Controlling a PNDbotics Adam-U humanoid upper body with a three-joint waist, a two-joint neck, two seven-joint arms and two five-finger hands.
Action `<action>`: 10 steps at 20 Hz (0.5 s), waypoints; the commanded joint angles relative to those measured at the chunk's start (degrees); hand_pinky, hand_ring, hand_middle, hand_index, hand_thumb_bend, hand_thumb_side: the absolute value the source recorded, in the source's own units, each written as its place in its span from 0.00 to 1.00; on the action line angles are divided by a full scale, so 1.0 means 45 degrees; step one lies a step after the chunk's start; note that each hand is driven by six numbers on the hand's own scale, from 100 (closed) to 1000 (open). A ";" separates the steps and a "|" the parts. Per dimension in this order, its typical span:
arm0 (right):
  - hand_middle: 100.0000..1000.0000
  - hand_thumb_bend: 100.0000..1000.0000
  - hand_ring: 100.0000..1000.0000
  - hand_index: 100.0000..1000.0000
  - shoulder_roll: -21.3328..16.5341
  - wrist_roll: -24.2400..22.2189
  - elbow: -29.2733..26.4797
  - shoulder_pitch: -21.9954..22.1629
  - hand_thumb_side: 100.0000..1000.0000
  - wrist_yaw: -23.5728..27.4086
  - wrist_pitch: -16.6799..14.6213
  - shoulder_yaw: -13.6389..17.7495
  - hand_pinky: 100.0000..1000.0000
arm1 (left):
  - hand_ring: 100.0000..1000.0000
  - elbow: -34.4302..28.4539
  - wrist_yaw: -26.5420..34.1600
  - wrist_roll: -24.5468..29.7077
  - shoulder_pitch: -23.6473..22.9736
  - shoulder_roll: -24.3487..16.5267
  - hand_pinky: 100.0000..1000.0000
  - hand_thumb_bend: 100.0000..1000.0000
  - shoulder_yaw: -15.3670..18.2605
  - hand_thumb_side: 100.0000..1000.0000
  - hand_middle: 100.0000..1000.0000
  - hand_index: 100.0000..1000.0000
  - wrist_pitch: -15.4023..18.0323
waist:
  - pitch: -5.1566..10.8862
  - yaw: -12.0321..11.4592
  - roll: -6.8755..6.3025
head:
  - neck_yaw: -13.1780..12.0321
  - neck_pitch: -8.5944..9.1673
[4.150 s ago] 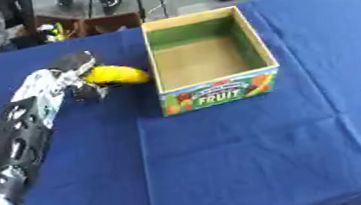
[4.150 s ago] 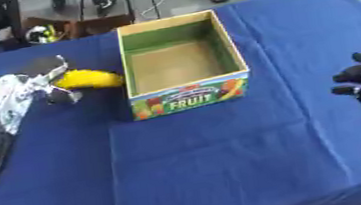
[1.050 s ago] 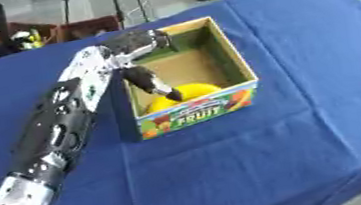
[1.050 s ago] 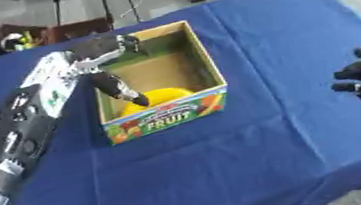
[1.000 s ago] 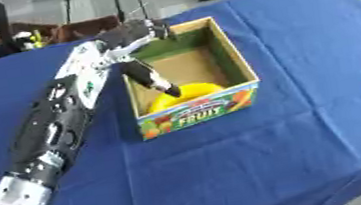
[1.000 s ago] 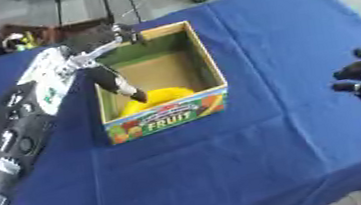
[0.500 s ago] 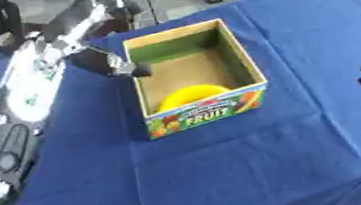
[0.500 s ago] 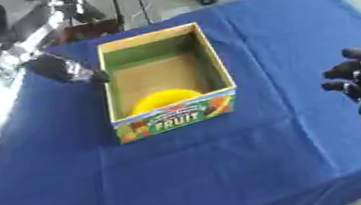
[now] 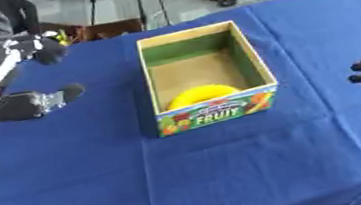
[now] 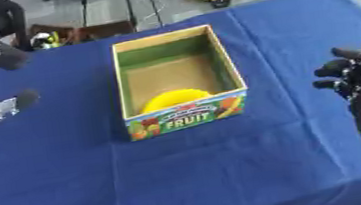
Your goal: Pick up objects on the table and place them in the box.
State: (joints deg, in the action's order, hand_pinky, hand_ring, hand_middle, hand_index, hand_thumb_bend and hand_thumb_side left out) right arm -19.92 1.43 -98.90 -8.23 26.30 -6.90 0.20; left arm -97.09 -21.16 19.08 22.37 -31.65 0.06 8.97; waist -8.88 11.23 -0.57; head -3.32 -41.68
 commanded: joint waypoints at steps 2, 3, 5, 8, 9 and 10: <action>0.51 0.00 0.62 0.73 -0.0271 0.0063 -0.0111 -0.0067 0.87 -0.0096 -0.0032 0.0160 0.60 | 0.60 -0.0318 0.0586 -0.0481 -0.0510 0.0339 0.65 0.59 0.0777 0.65 0.60 0.73 -0.0611 | 0.0203 -0.0089 0.0065 | 0.0046 -0.0071; 0.51 0.00 0.62 0.73 -0.0263 0.0088 -0.0115 -0.0066 0.87 -0.0091 -0.0043 0.0184 0.60 | 0.60 -0.0335 0.0895 -0.0636 -0.0621 0.0492 0.64 0.55 0.0883 0.67 0.60 0.72 -0.0731 | 0.0193 -0.0119 0.0081 | 0.0072 -0.0092; 0.51 0.00 0.62 0.73 -0.0276 0.0085 -0.0120 -0.0064 0.87 -0.0089 -0.0041 0.0174 0.60 | 0.59 -0.0381 0.1511 -0.0960 -0.0818 0.0752 0.64 0.52 0.1049 0.70 0.59 0.72 -0.0912 | 0.0197 -0.0159 0.0094 | 0.0054 -0.0168; 0.51 0.00 0.62 0.73 -0.0268 0.0099 -0.0117 -0.0067 0.85 -0.0088 -0.0047 0.0198 0.60 | 0.58 -0.0484 0.2686 -0.1501 -0.1176 0.1251 0.62 0.48 0.1301 0.75 0.58 0.71 -0.1070 | 0.0192 -0.0189 0.0078 | 0.0033 -0.0091; 0.51 0.00 0.62 0.73 -0.0258 0.0110 -0.0118 -0.0069 0.87 -0.0089 -0.0052 0.0209 0.60 | 0.58 -0.0508 0.3102 -0.1692 -0.1272 0.1414 0.62 0.43 0.1383 0.80 0.58 0.71 -0.1157 | 0.0182 -0.0196 0.0081 | 0.0070 -0.0117; 0.51 0.00 0.62 0.73 -0.0253 0.0112 -0.0118 -0.0062 0.87 -0.0094 -0.0054 0.0212 0.60 | 0.57 -0.0530 0.3483 -0.1824 -0.1357 0.1549 0.62 0.43 0.1434 0.81 0.57 0.71 -0.1246 | 0.0173 -0.0195 0.0084 | 0.0098 -0.0142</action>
State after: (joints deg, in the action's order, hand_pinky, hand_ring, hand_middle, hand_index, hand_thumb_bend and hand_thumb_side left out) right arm -19.92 1.69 -98.90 -8.07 26.30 -7.09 0.55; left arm -98.32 -7.72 11.97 15.88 -24.53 5.38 3.70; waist -8.84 10.40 -0.24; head -3.13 -42.10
